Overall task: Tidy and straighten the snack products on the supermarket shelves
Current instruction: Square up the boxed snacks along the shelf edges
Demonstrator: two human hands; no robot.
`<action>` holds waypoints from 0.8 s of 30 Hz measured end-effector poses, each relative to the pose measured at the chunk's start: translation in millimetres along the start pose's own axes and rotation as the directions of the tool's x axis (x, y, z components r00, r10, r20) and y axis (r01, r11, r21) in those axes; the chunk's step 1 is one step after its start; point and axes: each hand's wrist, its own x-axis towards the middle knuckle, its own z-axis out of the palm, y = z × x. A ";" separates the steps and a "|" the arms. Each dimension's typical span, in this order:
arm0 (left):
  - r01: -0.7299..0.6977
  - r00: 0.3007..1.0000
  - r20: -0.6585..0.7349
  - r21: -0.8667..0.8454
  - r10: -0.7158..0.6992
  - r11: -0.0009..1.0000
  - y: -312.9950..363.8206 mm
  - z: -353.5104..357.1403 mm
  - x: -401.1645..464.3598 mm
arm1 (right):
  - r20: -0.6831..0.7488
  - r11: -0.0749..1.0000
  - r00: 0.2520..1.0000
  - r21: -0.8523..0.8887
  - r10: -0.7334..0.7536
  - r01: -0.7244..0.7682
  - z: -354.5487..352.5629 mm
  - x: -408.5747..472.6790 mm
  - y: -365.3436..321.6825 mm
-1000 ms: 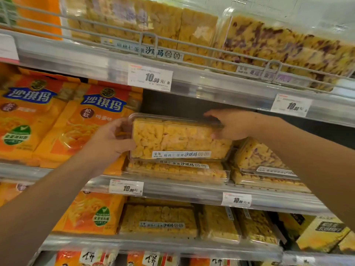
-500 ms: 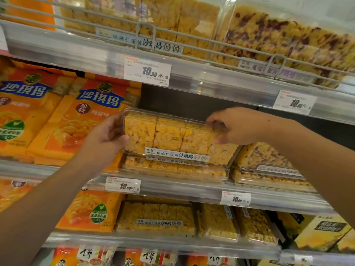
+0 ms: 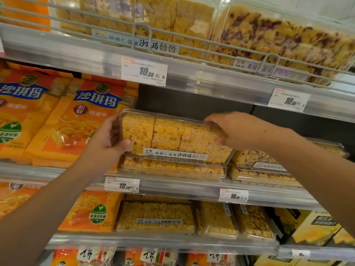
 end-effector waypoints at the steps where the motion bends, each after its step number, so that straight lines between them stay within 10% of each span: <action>1: 0.008 1.000 0.001 0.004 -0.008 1.000 0.2 0.3 0.3 | -0.004 1.000 1.000 -0.010 0.001 -0.001 0.4 -0.2 -0.3; 12: 0.006 1.000 -0.018 0.052 -0.005 0.999 1.2 2.5 -3.1 | 0.022 0.999 0.999 -0.007 0.037 -0.037 0.6 -4.7 -5.3; 16: -0.274 0.921 -0.173 0.351 0.349 0.896 -1.1 12.6 -35.6 | -0.080 1.000 0.997 -0.023 0.010 -0.012 6.8 -23.5 -13.7; 20: -0.515 0.814 0.069 0.547 0.577 0.660 -23.5 38.6 -79.7 | -0.510 0.983 0.855 0.083 -0.100 0.165 41.4 -68.2 -27.9; 24: -0.549 0.823 0.306 0.646 0.478 0.531 -52.2 59.9 -107.4 | -0.529 0.956 0.847 0.213 -0.060 0.201 110.8 -108.3 -37.0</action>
